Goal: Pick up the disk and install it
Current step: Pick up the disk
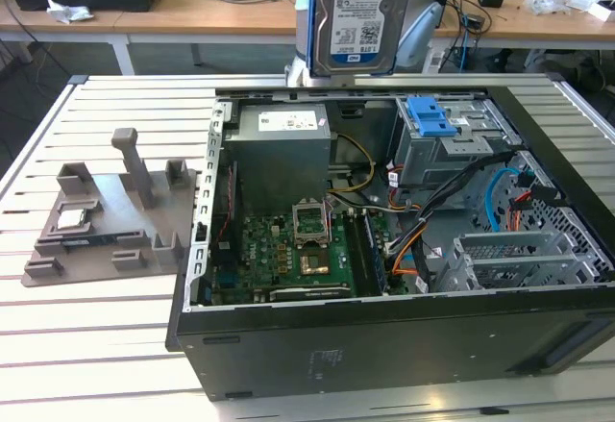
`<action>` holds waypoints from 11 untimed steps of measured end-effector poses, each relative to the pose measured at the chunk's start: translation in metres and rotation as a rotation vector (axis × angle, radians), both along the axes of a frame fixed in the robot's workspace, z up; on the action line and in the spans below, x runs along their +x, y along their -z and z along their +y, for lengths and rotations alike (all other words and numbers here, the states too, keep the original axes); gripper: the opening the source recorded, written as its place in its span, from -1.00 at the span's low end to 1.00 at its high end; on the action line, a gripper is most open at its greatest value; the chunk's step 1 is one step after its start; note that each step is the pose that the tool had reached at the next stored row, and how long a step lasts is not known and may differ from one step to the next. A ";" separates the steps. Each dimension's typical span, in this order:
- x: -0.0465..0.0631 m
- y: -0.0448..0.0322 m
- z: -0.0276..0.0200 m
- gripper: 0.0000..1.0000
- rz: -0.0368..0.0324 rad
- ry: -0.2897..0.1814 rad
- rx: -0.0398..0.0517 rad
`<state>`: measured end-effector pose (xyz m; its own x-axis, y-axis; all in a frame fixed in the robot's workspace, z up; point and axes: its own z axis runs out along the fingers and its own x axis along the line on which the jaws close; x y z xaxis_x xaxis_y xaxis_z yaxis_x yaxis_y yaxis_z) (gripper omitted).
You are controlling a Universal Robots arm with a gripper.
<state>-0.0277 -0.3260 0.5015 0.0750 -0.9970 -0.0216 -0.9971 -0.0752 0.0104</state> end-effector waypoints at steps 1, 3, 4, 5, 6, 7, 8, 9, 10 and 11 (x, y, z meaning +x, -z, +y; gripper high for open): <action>0.001 0.0000 0.0000 -0.26 0.0000 0.000 0.0000; 0.003 0.0002 -0.0001 -0.26 0.0000 0.000 0.0001; 0.003 0.0005 -0.0007 -0.26 0.0000 0.000 0.0000; 0.004 0.0007 -0.0015 -0.26 0.0000 0.000 0.0000; 0.004 0.0008 -0.0025 -0.26 0.0000 0.000 0.0000; 0.005 0.0011 -0.0059 -0.26 0.0001 0.000 -0.0001; 0.006 0.0014 -0.0087 -0.26 0.0000 0.000 0.0000; 0.007 0.0016 -0.0102 -0.26 0.0000 0.000 0.0000; 0.008 0.0016 -0.0110 -0.26 0.0000 0.000 0.0000; 0.008 0.0017 -0.0116 -0.26 0.0000 0.000 0.0001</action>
<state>-0.0194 -0.3376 0.4998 0.0750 -0.9969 -0.0217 -0.9971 -0.0752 0.0104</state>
